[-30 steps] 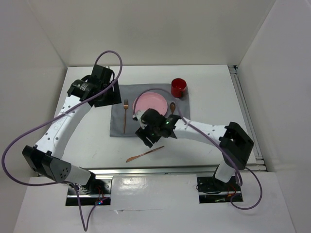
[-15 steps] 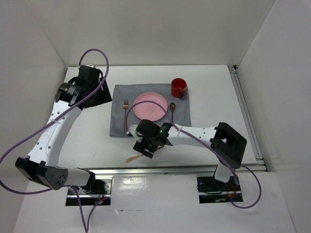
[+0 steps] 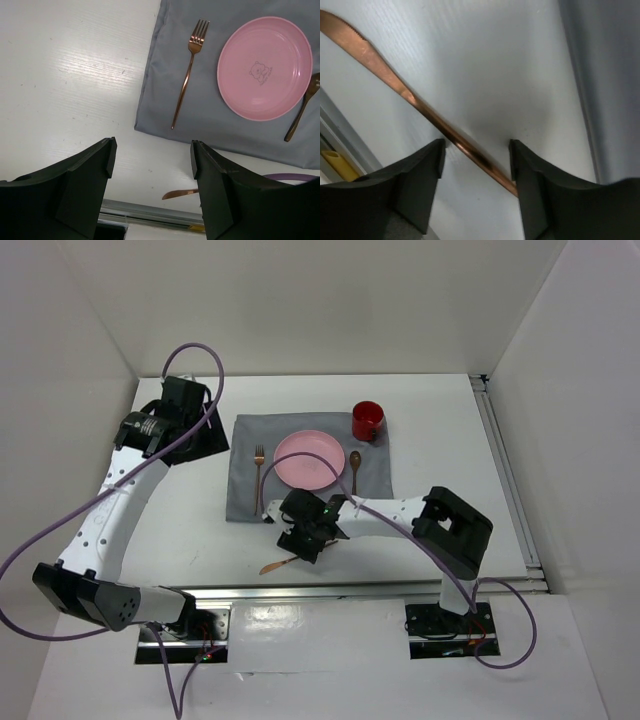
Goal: Set the dinner table for one person
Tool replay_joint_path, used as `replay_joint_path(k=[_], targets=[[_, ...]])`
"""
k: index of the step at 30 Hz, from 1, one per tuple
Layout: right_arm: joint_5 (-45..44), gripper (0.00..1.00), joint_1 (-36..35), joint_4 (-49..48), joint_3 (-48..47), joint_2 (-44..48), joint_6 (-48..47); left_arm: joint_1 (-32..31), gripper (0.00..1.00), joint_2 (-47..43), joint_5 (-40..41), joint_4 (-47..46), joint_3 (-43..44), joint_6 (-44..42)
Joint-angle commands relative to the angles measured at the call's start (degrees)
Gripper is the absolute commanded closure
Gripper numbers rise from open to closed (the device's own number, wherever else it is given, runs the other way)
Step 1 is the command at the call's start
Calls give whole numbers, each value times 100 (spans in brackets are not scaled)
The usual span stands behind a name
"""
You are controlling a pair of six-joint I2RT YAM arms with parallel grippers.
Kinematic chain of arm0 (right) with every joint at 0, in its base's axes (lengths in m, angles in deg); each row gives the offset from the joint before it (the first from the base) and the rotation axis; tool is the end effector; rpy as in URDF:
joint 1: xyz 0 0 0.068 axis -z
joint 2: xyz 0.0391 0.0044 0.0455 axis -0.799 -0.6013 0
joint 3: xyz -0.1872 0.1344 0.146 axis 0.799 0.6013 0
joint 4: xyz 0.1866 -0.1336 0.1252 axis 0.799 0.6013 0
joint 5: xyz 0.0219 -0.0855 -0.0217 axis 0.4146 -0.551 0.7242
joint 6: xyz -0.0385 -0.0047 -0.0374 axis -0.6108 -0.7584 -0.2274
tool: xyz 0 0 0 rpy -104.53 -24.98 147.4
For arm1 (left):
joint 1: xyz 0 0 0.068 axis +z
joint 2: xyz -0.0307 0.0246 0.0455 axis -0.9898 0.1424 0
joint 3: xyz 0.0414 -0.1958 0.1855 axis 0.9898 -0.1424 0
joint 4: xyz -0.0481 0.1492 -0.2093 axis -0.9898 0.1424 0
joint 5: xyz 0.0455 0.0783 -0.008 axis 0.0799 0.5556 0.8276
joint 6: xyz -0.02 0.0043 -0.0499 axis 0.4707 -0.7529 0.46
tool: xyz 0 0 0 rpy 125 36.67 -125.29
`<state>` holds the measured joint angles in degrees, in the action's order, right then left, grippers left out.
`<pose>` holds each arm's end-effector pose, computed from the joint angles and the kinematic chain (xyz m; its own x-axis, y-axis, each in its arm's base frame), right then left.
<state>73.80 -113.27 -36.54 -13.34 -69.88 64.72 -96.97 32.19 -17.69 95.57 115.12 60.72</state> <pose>0.1748 0.3094 0.1585 -0.3014 -0.8424 -0.4466 -0.9374 0.3474 -0.0227 0.2525 -0.0574 0.4059 -0.6117 -0.3909 -0.6878 -0.3516 0.9131 -0.2062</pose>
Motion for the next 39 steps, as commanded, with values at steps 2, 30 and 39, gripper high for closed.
replay_joint_path(k=[2,30,39], targets=[[143,43,196,-406,226,-139,-83,74,22,-132,-40,-119,-107,-154],[-823,100,-358,866,-466,984,839,180,22,-79,-172,-172,68,-216],[-2018,100,-139,1666,-520,1636,2172,180,22,26,-295,-172,174,-216]])
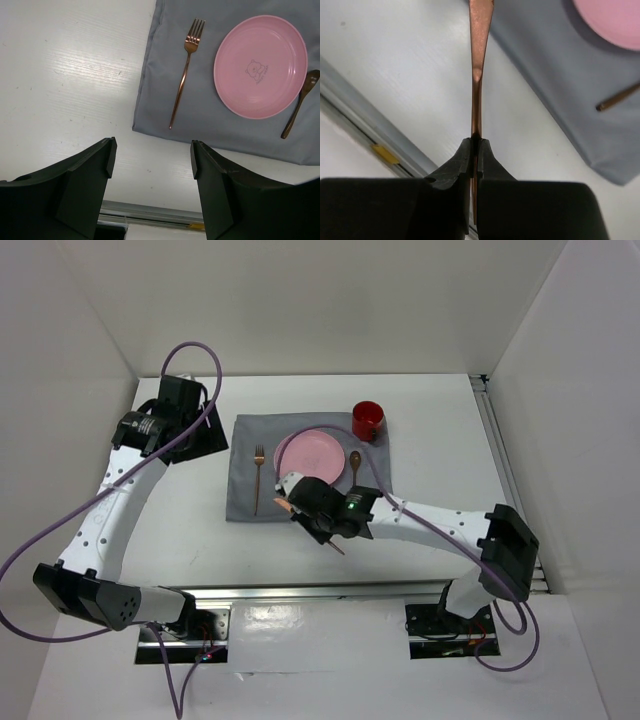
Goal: Set the dinner table for one person
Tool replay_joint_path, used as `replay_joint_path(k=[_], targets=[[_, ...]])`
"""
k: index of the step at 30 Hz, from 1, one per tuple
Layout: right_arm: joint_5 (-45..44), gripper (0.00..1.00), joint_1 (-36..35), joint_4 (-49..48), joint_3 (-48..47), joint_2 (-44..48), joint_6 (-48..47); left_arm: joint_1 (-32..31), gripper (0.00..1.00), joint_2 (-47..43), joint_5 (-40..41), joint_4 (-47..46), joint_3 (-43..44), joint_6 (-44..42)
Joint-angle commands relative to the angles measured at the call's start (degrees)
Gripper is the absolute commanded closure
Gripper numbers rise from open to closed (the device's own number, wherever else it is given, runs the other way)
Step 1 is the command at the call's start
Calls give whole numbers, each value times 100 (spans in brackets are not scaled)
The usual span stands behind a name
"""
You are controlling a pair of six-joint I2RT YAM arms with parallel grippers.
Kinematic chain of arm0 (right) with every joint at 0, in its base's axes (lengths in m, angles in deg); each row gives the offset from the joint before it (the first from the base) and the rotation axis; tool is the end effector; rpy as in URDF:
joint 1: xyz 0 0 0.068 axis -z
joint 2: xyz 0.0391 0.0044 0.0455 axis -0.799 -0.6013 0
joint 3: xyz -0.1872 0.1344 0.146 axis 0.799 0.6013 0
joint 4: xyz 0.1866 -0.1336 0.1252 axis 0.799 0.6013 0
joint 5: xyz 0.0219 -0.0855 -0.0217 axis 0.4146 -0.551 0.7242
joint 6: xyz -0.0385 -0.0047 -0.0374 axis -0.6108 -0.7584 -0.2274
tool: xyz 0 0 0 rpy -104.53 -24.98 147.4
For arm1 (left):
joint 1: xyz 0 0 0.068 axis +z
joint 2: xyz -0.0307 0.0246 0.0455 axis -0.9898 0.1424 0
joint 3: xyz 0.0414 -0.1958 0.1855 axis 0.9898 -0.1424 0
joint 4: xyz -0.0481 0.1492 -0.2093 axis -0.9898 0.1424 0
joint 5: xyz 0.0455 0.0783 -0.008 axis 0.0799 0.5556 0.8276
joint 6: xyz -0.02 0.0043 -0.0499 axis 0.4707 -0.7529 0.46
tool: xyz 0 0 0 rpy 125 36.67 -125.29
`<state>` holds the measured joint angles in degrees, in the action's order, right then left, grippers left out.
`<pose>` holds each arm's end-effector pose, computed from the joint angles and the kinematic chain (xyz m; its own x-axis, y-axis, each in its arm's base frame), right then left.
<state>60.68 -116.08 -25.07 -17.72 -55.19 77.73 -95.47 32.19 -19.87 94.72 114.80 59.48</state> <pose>0.1530 0.2871 0.2532 -0.4328 -0.7001 -0.5679 -0.8052 0.5836 -0.1057 0.2552 -0.0525 0.4050 -0.6177 -0.3910 -0.6823 -0.3379 0.9154 -0.2187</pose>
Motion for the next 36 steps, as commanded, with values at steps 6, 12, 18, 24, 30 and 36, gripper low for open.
replay_joint_path(k=[6,12,18,24,30,36], targets=[[-1112,100,1039,827,-284,167,2341,29,22,26,-86,-139,259,-91],[-953,100,2023,1091,-768,-253,3293,29,22,26,-85,-87,259,-144],[-1058,100,2560,1374,-1243,-992,3171,82,22,-79,-24,-86,146,-197],[-1243,100,2946,1144,-1384,-1301,2889,82,22,-79,-147,-86,92,-197],[-1103,100,3272,653,-1269,-1537,2625,82,22,-79,-147,-86,31,-197],[-971,100,3439,195,-1217,-1818,2221,82,22,-79,-147,-86,-22,-197]])
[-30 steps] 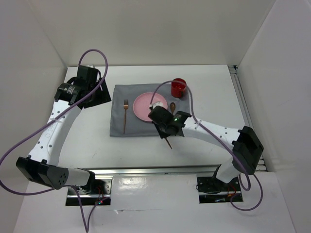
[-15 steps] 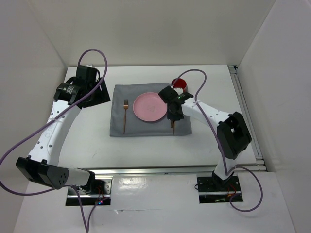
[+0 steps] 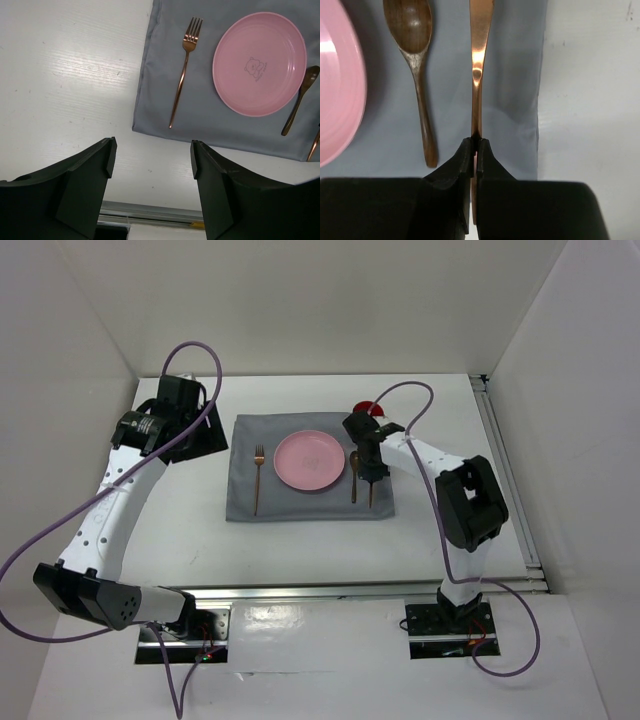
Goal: Set the dinner table for one person
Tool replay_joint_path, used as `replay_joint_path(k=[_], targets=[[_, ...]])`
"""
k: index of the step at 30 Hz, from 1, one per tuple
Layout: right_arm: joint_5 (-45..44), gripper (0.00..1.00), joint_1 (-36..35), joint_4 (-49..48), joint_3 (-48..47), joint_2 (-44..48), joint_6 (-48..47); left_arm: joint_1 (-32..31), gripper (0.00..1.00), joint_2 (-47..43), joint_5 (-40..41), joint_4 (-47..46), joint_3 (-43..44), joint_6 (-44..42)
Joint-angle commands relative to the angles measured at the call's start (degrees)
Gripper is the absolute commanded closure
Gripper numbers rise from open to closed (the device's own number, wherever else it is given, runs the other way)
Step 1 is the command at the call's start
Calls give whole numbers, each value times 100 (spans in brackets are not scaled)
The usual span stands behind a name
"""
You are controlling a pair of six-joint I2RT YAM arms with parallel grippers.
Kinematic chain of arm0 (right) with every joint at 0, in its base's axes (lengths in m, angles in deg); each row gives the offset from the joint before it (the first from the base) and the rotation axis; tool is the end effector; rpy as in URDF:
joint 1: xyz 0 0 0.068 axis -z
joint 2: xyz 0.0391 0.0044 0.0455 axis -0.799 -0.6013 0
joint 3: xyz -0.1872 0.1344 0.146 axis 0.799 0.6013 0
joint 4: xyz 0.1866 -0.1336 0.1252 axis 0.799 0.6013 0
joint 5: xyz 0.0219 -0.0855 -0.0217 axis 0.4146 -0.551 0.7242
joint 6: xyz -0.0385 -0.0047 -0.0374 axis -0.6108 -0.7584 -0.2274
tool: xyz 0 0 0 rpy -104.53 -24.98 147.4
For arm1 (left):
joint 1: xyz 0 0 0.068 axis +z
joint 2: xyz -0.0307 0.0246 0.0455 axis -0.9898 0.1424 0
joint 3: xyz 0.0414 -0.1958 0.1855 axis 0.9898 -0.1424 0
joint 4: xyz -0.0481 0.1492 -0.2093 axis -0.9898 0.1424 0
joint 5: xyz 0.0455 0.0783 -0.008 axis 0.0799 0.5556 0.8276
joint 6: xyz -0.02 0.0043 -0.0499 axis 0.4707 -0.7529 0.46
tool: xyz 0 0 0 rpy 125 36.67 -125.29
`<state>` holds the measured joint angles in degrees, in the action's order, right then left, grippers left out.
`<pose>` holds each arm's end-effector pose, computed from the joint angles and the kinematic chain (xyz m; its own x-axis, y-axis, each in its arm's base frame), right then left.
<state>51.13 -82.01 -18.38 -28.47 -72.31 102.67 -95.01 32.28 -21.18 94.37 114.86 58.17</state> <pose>0.3342 0.1714 0.2057 -0.8850 0.0307 -0.4645 0.0877 0.9909 -0.1016 0.2565 -0.0514 0.4053 -0.6271 -0.3769 -0.6817 -0.3161 0.9230 -0.2195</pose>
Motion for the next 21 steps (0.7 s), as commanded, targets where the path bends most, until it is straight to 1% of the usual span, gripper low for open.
replay_joint_path(k=[1,3,7,8,9,11,12,13,15,18,20,21], targets=[[-77,100,32,-543,-141,-160,-274,36,22,-88,-16,-51,-28,-66],[-243,100,32,-544,-141,-336,-335,36,22,-88,-16,-51,-28,-66],[-385,78,32,-605,-203,-547,-397,88,22,-88,-16,-51,-81,-66],[-446,64,32,-606,-203,-547,-397,89,22,-88,-16,1,-81,-66],[-447,57,32,-606,-203,-547,-344,89,22,-88,36,1,-81,-66],[-394,48,32,-606,-203,-469,-344,89,22,-88,37,1,-81,-66],[-394,40,32,-606,-203,-355,-344,89,22,-88,37,1,-81,-66],[-333,36,32,-553,-203,-284,-292,89,22,-88,37,1,-81,-66],[-332,32,32,-553,-141,-117,-239,89,22,-88,-16,1,-81,-66],[-332,24,32,-255,-202,269,-168,89,22,-88,-16,1,-81,-66],[-332,12,84,0,-256,673,-2,89,22,-88,-16,1,-81,-66],[-332,5,163,88,-256,831,51,89,22,-88,-16,1,-81,-66]])
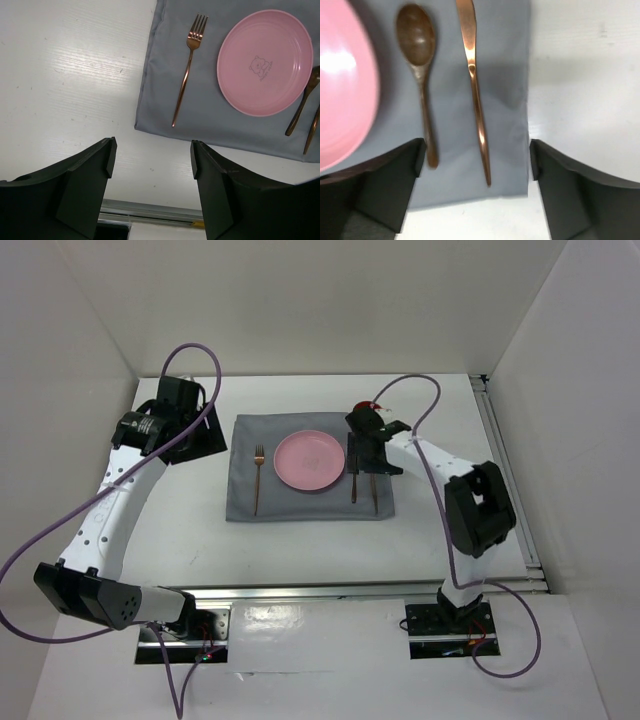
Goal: Set the dinner table for one person
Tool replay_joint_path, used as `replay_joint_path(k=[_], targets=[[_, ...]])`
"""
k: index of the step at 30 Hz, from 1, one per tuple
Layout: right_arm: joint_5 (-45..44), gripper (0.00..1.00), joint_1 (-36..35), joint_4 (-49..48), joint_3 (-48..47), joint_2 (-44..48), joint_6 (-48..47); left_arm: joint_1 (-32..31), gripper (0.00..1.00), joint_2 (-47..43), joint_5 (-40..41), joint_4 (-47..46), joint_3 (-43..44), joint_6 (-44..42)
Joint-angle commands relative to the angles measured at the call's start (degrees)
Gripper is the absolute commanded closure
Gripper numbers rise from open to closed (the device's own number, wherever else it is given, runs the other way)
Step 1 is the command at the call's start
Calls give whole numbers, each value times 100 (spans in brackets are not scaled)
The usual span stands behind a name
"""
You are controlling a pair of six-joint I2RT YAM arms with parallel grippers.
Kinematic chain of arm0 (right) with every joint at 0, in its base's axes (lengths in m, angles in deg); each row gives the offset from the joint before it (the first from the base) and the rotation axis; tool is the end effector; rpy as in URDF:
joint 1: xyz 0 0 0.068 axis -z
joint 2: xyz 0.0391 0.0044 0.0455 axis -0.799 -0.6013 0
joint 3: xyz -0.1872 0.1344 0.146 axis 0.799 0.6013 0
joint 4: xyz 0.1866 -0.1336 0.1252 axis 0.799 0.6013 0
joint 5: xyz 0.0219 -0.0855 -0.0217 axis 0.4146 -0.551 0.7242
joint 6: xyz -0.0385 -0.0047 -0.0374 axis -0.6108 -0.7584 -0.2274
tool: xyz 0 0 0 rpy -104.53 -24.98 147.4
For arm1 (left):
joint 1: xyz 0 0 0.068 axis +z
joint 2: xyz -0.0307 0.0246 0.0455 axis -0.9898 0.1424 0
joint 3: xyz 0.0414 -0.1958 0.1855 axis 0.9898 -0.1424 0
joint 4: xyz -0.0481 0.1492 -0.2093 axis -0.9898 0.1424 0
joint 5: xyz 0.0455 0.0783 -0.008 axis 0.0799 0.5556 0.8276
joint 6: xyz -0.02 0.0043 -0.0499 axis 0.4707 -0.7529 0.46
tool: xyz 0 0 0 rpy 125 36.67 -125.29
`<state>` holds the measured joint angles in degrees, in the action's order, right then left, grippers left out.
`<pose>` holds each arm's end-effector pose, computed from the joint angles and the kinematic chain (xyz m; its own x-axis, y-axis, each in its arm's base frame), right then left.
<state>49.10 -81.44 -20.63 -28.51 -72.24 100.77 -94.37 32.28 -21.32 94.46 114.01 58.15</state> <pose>0.3397 0.1688 0.2083 -0.8622 0.0139 -0.5063 0.0876 0.9886 -0.1221 0.2574 -0.0487 0.4007 -0.6347 -0.3813 -0.6722 -0.3281 0.9205 -0.2122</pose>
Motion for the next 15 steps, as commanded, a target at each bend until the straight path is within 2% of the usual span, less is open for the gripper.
replay_joint_path(k=[1,7,10,15], targets=[[-129,0,177,375,-251,1166,294,25,22,-88,-3,-7,4,-63],[-173,0,1029,674,344,2642,883,25,22,-193,-170,-77,4,-125],[-50,0,1380,674,644,3084,945,25,22,-254,-318,-226,-153,-178],[-50,0,1522,542,1225,3787,804,25,22,-149,-381,-280,-259,-178]])
